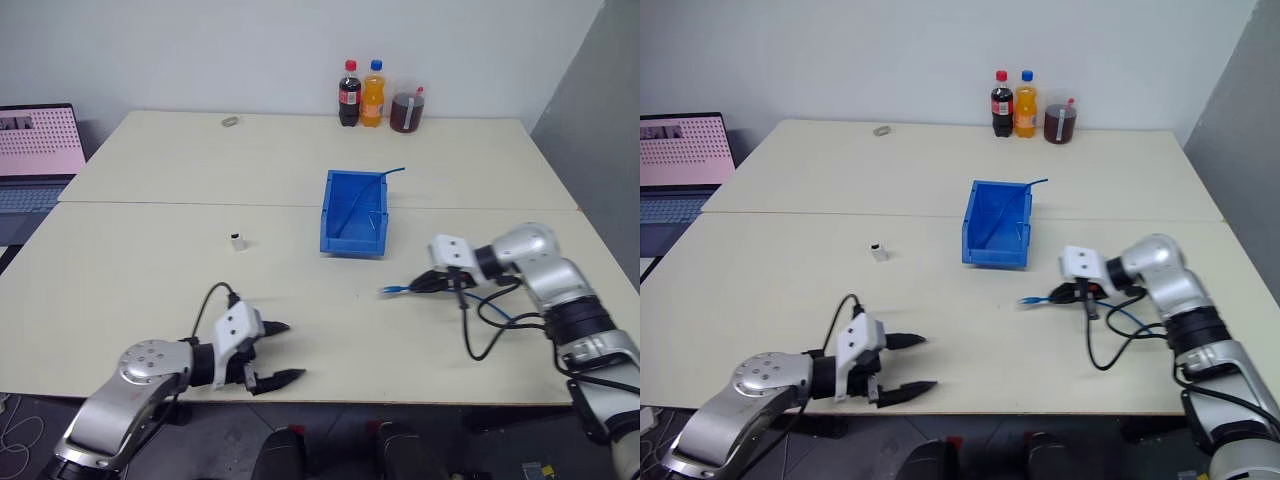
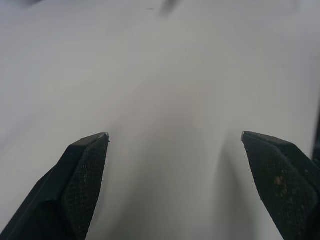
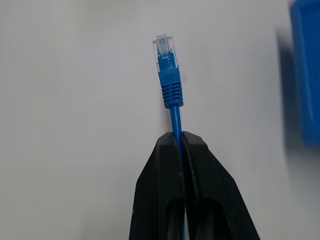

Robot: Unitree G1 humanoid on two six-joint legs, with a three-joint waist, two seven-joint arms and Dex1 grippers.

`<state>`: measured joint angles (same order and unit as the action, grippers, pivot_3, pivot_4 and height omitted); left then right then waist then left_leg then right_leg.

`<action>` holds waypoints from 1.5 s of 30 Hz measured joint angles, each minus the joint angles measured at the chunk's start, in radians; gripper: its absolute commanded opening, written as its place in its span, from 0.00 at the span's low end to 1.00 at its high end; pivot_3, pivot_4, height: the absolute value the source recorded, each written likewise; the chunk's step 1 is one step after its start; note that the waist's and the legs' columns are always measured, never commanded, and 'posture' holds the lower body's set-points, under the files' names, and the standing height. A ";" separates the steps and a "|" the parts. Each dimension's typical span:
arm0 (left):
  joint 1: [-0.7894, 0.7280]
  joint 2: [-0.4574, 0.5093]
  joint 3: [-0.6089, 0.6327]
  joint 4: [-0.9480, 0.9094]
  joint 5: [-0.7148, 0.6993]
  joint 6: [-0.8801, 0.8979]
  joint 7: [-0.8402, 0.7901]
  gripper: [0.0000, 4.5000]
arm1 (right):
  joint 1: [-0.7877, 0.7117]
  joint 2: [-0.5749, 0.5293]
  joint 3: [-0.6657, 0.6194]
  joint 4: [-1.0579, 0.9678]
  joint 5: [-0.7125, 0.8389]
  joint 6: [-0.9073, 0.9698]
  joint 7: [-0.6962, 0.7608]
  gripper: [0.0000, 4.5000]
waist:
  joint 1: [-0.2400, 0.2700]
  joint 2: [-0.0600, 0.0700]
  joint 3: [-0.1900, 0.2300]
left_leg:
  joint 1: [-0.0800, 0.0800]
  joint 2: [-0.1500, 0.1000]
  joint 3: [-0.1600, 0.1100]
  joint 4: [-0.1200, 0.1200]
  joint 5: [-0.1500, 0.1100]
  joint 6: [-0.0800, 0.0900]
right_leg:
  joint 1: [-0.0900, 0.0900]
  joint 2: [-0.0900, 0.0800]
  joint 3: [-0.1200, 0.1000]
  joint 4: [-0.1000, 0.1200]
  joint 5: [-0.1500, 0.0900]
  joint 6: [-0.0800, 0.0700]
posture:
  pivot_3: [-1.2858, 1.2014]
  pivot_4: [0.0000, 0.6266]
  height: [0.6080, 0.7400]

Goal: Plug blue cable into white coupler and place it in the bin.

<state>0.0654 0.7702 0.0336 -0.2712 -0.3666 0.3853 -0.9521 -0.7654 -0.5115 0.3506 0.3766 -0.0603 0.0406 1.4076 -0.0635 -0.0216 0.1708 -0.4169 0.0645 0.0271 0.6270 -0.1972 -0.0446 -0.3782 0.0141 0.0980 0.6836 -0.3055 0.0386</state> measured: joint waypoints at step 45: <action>-0.494 -0.184 -0.248 0.535 0.235 -0.284 -0.129 0.63 | 0.447 -0.005 -0.206 -0.946 0.356 0.951 -0.485 0.87 | 0.031 -0.007 -0.002 | -0.008 -0.001 -0.002 0.003 0.000 0.000 | -0.010 0.002 -0.002 0.013 -0.005 0.001 | 0.52 0.24 1.00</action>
<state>-0.4283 0.5863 -0.2147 0.2643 -0.1318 0.1013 -1.0813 -0.3184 -0.5168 0.1445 -0.5694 0.2959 0.9918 0.9223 -0.0324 -0.0285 0.1685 -0.4248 0.0633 0.0252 0.6296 -0.1970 -0.0450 -0.3882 0.0160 0.0964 0.6964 -0.3106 0.0399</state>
